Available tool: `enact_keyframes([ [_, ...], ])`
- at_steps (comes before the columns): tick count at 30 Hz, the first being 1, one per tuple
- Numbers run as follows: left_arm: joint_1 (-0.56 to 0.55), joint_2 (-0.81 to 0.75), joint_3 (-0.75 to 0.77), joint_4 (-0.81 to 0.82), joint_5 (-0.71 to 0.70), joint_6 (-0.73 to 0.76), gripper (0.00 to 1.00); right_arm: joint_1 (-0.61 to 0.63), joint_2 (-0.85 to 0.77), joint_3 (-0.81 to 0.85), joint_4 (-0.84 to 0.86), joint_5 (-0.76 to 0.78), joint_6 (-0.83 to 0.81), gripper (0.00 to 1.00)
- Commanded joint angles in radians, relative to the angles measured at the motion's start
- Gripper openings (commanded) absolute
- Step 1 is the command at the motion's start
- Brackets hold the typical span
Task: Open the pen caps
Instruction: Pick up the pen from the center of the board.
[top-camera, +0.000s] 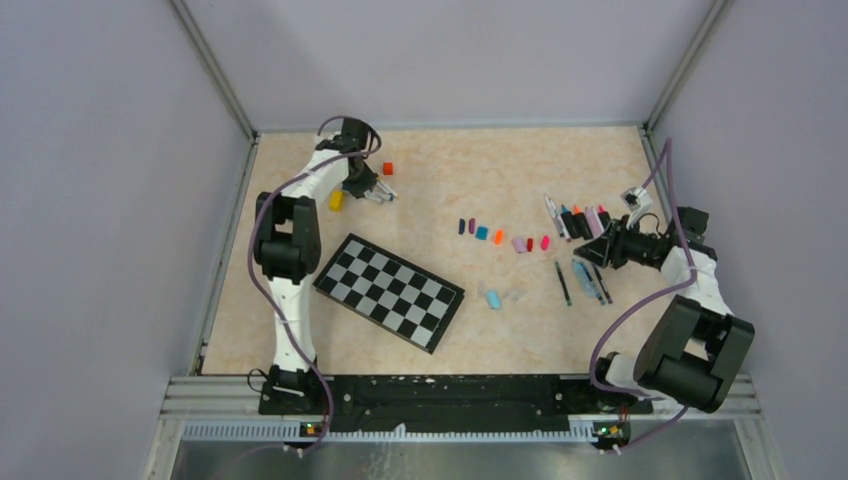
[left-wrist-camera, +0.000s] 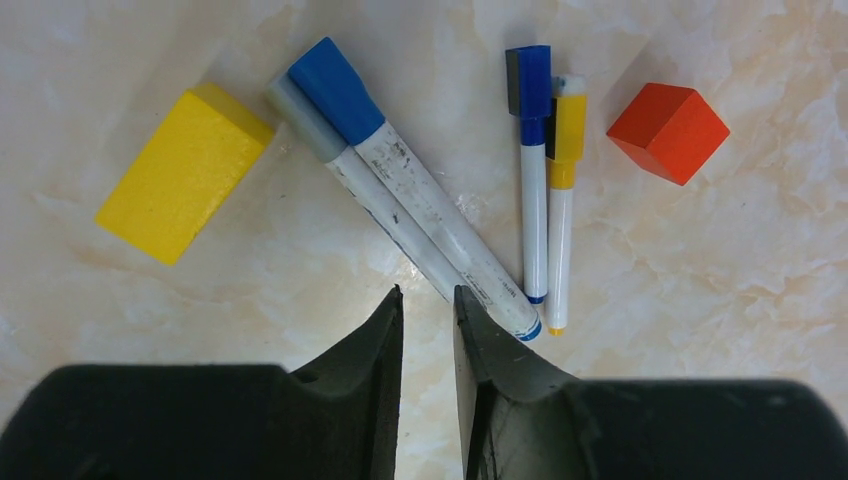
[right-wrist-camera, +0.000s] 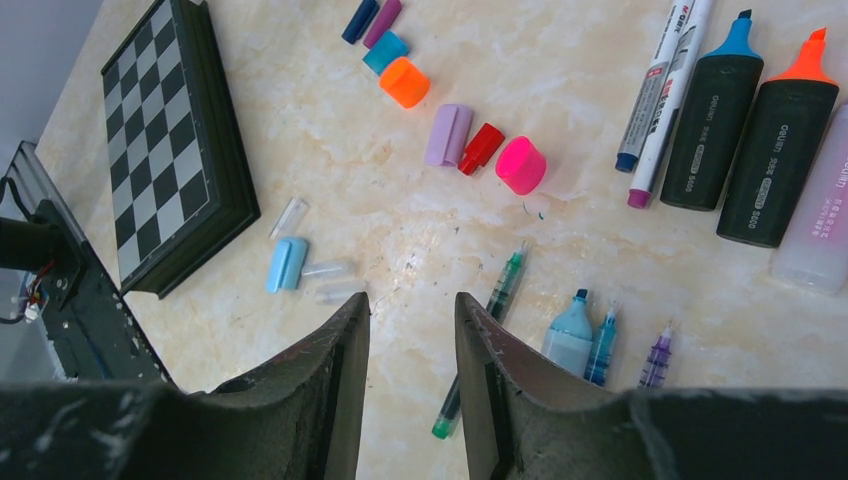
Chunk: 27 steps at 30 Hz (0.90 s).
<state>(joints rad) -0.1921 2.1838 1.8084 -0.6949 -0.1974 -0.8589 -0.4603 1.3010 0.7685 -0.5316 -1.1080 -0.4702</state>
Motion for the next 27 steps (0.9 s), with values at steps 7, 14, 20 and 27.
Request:
enact_keyframes([
  [7,0.009,0.054,0.055,0.004,0.009,-0.009,0.29,0.005,0.007,0.046,0.002,-0.003,-0.024,0.36],
  [14,0.010,0.075,0.059,-0.024,-0.005,-0.010,0.29,0.006,0.010,0.048,0.001,0.000,-0.025,0.36],
  [20,0.011,0.085,0.059,-0.044,-0.009,-0.008,0.30,0.005,0.009,0.049,-0.002,0.001,-0.028,0.36],
  [27,0.016,0.085,0.057,-0.049,-0.008,-0.005,0.33,0.005,0.007,0.051,-0.008,0.001,-0.032,0.36],
])
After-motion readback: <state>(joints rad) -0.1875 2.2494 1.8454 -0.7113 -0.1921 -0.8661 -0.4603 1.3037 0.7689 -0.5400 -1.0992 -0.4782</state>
